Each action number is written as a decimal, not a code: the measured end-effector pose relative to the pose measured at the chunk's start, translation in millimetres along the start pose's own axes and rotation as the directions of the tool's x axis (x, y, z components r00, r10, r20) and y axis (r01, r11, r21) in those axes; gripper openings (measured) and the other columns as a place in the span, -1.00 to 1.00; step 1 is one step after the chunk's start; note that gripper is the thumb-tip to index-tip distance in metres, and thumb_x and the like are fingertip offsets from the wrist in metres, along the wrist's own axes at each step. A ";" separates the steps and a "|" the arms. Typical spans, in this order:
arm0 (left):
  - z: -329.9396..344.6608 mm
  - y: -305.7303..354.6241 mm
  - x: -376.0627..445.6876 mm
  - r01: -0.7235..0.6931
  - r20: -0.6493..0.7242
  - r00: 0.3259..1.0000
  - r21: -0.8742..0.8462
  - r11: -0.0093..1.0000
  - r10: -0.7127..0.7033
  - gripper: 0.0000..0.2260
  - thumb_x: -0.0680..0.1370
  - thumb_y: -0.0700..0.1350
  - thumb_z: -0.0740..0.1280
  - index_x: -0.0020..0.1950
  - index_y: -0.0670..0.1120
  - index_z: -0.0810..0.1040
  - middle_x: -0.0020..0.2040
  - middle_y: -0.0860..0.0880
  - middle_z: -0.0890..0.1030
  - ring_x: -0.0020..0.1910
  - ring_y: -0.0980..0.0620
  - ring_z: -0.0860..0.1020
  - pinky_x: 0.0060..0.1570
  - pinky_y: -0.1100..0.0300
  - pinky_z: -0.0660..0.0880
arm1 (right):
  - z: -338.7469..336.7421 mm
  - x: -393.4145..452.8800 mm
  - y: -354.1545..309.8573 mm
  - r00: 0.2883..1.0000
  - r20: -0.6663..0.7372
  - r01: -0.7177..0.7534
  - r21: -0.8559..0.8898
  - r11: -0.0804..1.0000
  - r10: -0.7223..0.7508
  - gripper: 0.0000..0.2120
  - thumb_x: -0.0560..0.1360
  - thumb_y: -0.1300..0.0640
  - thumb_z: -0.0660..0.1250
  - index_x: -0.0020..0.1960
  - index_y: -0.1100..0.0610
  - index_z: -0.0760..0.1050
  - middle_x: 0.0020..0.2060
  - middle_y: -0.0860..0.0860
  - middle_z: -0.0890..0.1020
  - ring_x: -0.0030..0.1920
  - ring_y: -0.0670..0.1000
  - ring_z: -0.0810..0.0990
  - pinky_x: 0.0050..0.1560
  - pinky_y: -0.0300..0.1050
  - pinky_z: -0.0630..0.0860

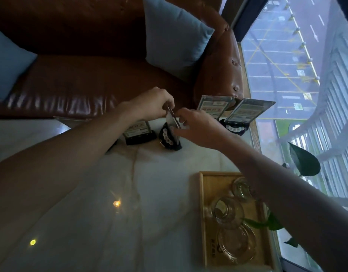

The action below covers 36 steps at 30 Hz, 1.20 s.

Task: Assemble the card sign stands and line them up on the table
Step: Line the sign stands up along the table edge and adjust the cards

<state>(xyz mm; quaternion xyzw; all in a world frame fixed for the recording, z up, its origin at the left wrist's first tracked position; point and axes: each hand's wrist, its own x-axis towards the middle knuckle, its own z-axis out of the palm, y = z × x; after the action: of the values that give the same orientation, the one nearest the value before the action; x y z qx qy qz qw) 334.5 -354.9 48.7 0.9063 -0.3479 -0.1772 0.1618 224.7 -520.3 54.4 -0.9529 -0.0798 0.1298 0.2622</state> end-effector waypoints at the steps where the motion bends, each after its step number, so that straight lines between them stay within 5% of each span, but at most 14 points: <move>1: -0.1 -4.4 0.4 0.009 -0.022 1.000 -0.016 1.000 -0.009 -0.79 0.50 -0.24 0.46 0.06 0.02 0.69 0.01 0.04 0.67 0.01 0.08 0.61 -0.06 0.17 0.51 | 2.3 7.4 -5.9 1.000 -0.005 -0.010 -0.030 1.000 0.010 -0.69 0.55 -0.04 0.39 0.23 0.06 0.47 -0.02 -0.03 0.63 -0.11 0.01 0.62 -0.20 -0.11 0.54; 5: -4.6 -19.3 0.6 0.027 -0.088 0.996 -0.057 0.998 -0.032 -0.85 0.51 -0.20 0.46 0.02 0.02 0.72 0.02 0.04 0.71 0.03 0.08 0.63 0.05 0.08 0.58 | -4.4 33.5 -18.1 0.999 0.006 -0.040 -0.151 0.988 0.042 -0.88 0.58 0.12 0.25 0.06 0.14 0.49 -0.19 0.04 0.58 -0.17 0.16 0.59 -0.26 -0.07 0.41; 9: -7.4 -27.6 1.6 -0.007 -0.190 0.982 -0.100 0.995 -0.012 -0.86 0.53 -0.15 0.46 0.06 -0.03 0.73 -0.03 0.02 0.73 -0.03 0.07 0.64 -0.03 0.14 0.55 | -26.0 55.9 -7.3 0.999 -0.050 -0.032 -0.306 0.952 0.018 -0.73 0.50 0.25 0.25 0.15 0.13 0.58 0.00 0.18 0.68 -0.01 0.26 0.65 -0.15 -0.02 0.50; 22: -2.4 -31.7 15.6 -0.012 -0.226 0.974 -0.085 0.996 -0.008 -0.84 0.51 -0.13 0.46 0.07 0.00 0.73 -0.02 0.01 0.73 -0.04 0.06 0.62 -0.01 0.05 0.56 | -27.2 73.1 18.9 0.998 -0.060 -0.015 -0.291 0.957 -0.003 -0.71 0.48 0.29 0.23 0.09 0.01 0.56 -0.11 0.12 0.68 -0.18 0.19 0.63 -0.19 0.08 0.64; 36: -6.5 -31.4 17.7 0.028 -0.201 0.978 -0.119 0.992 -0.052 -0.85 0.53 -0.13 0.45 0.07 -0.01 0.73 -0.03 0.02 0.72 -0.07 0.14 0.57 -0.08 0.20 0.46 | -29.2 74.7 17.6 0.996 -0.076 -0.057 -0.242 0.969 0.039 -0.74 0.49 0.24 0.20 0.07 0.01 0.56 -0.11 0.12 0.67 -0.18 0.19 0.63 -0.16 0.11 0.62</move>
<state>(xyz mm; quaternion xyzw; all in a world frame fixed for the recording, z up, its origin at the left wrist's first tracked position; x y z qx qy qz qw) 367.6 -343.8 37.7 0.9156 -0.3002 -0.1067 0.2453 305.8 -532.8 54.1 -0.9835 -0.0628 0.0918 0.1427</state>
